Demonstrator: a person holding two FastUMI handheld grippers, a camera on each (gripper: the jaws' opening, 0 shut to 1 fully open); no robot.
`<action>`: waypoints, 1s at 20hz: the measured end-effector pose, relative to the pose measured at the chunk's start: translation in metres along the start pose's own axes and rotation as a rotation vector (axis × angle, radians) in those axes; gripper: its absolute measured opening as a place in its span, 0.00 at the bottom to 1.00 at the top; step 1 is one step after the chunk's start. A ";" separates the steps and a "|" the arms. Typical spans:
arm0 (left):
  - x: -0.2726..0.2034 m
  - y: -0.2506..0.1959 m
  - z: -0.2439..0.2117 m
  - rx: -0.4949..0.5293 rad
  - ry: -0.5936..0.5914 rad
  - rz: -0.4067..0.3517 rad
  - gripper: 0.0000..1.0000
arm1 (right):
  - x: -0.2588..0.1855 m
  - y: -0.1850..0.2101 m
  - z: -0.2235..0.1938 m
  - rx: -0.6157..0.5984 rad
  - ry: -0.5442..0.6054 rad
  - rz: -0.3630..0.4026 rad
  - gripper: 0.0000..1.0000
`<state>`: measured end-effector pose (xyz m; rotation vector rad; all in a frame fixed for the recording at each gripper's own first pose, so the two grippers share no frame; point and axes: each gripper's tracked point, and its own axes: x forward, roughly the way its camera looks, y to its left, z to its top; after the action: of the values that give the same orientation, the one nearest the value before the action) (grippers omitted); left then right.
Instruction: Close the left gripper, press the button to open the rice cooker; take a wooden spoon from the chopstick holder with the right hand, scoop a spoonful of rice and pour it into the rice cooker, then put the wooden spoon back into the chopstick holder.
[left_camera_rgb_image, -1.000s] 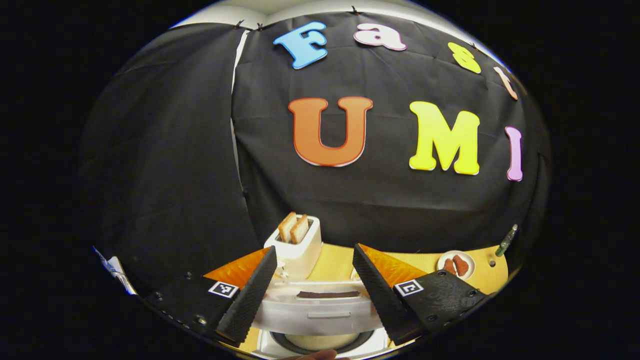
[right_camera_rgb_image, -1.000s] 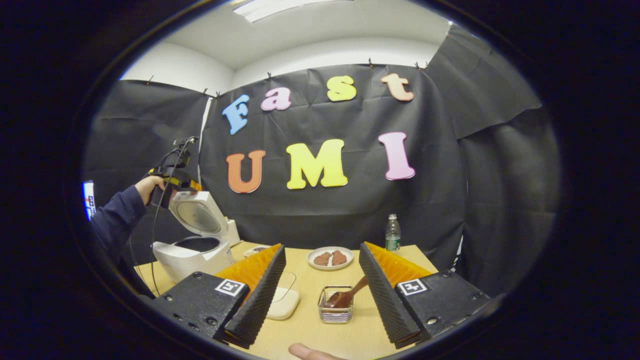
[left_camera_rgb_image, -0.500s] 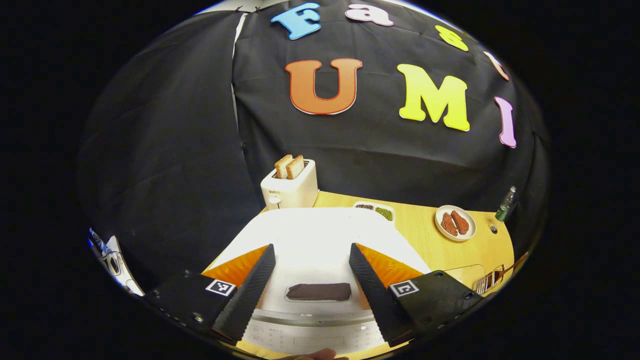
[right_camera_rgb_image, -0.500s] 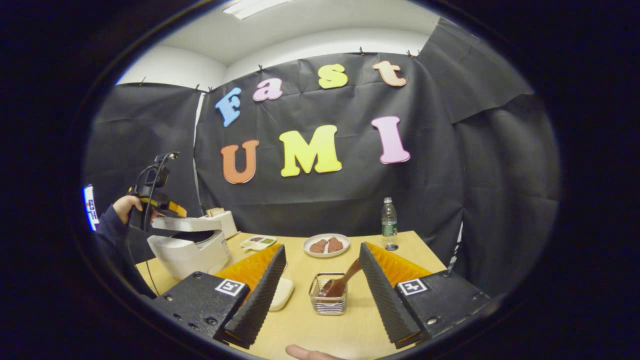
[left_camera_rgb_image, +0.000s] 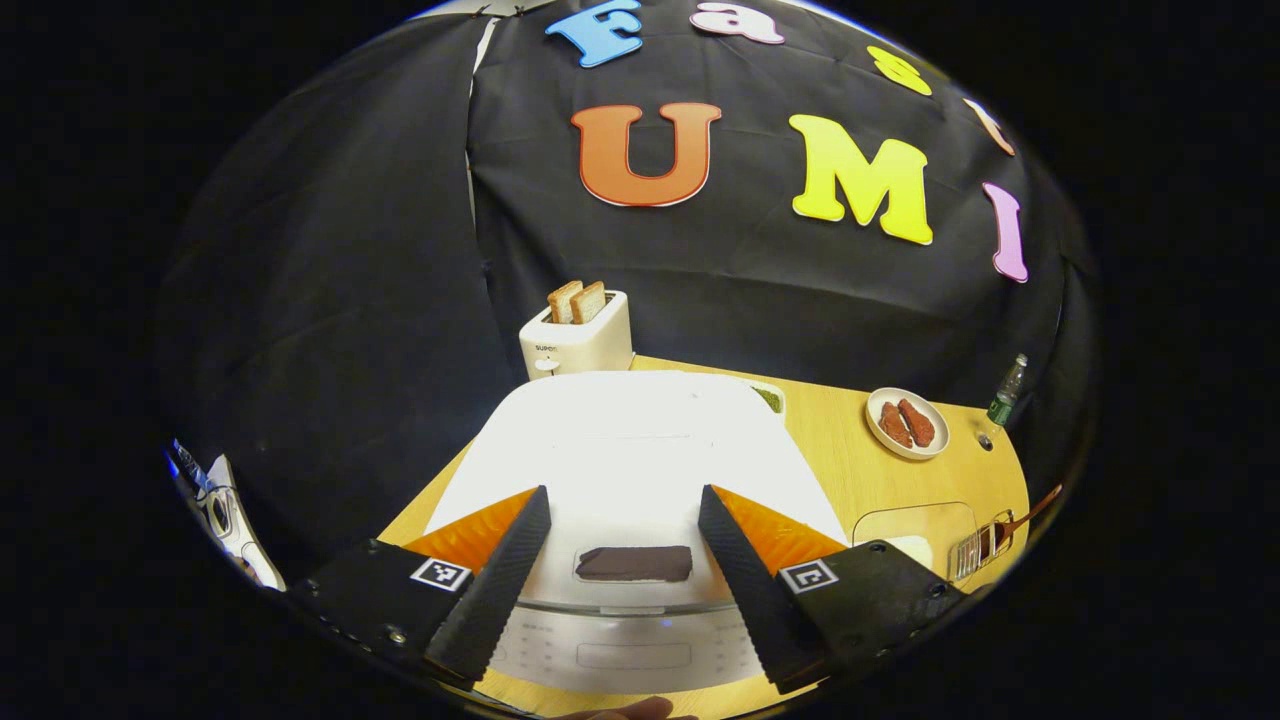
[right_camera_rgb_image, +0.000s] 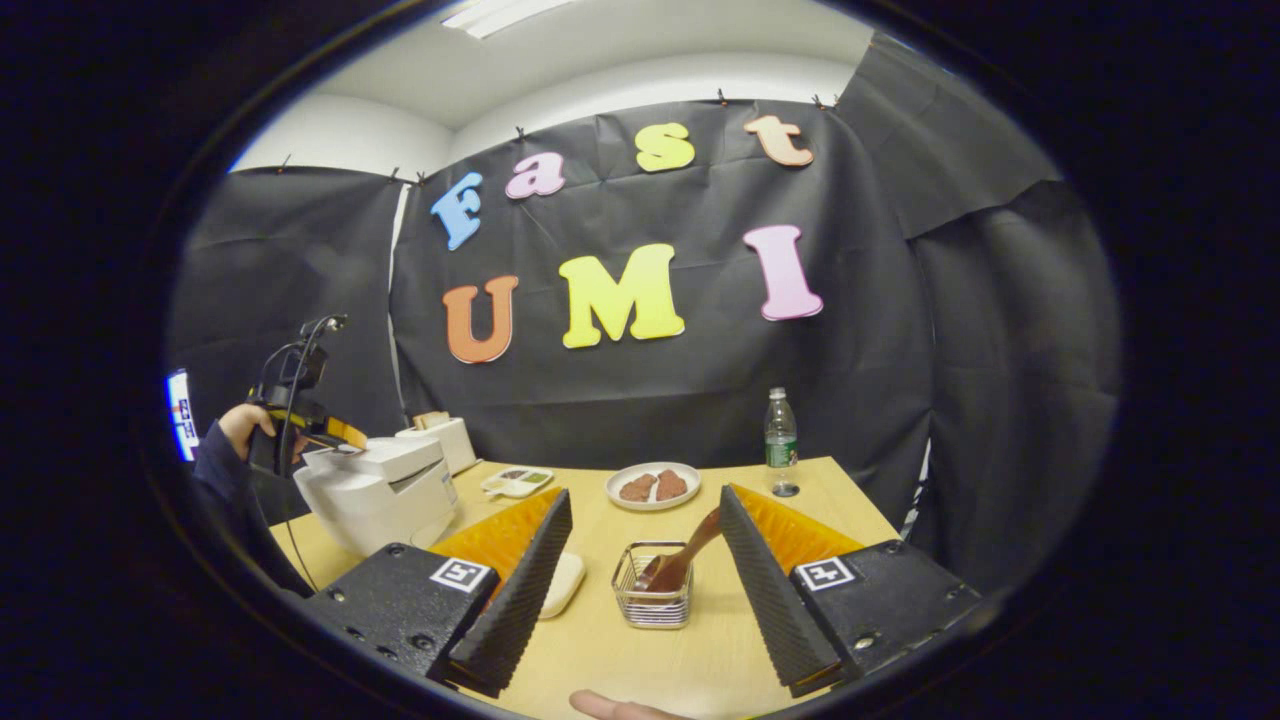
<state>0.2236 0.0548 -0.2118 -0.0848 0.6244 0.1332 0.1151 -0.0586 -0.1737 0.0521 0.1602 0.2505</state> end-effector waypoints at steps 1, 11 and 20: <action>0.001 0.000 -0.002 0.006 0.001 -0.003 0.97 | 0.002 -0.001 0.001 0.003 -0.001 -0.003 0.94; 0.002 -0.002 -0.022 0.064 -0.044 -0.086 0.98 | 0.015 -0.001 -0.006 -0.022 0.029 -0.052 0.94; 0.005 0.003 -0.014 0.046 -0.166 -0.094 0.97 | -0.002 0.004 0.019 -0.053 -0.014 -0.130 0.96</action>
<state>0.2191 0.0561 -0.2263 -0.0581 0.4565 0.0348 0.1153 -0.0559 -0.1542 -0.0089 0.1424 0.1242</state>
